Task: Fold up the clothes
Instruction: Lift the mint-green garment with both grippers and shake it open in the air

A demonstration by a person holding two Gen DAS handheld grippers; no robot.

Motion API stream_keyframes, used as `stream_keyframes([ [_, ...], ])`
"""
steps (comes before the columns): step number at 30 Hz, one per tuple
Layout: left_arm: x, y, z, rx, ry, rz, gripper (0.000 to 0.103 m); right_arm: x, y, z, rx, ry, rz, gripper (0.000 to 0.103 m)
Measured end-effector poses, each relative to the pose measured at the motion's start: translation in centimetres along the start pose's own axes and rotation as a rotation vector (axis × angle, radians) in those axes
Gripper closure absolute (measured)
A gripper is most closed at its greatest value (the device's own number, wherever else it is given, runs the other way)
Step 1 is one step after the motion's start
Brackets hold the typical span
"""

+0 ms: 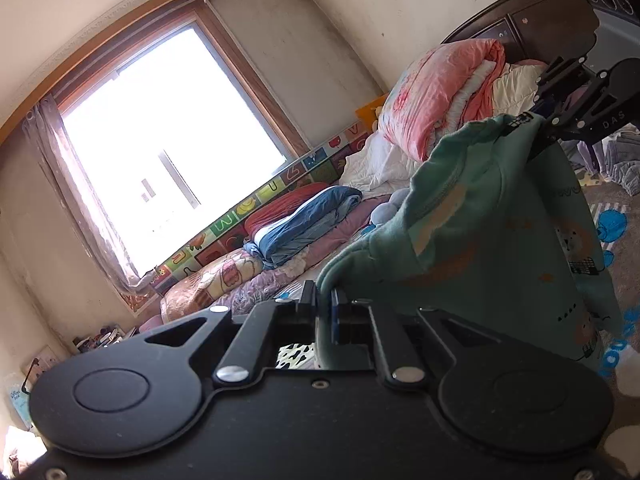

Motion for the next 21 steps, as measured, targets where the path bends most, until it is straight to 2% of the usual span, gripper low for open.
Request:
stream_keyframes([
  [5,0.5,-3.1,0.6,0.011,0.004,0.044,0.097,0.1,-3.3,-1.5,-0.02,0.006,0.061,0.08],
  [10,1.0,-8.0,1.3,0.012,0.003,0.1,0.097,0.4,-7.2,-3.5,-0.02,0.013,0.126,0.08],
  [21,-1.0,-17.4,4.4,-0.049,-0.028,0.131,0.097,-0.4,-15.3,-10.1,0.063,-0.002,0.171,0.08],
])
Point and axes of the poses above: each gripper's, at about its wrist camera, not at the fingertips, and y roughly against the way its jaws point, z to its left, x to its underside, the point moved 9 cm from there along -y, roughly the way its jaws point, and after that the axes turned 1 degree about -y, right-handed, at the moved point
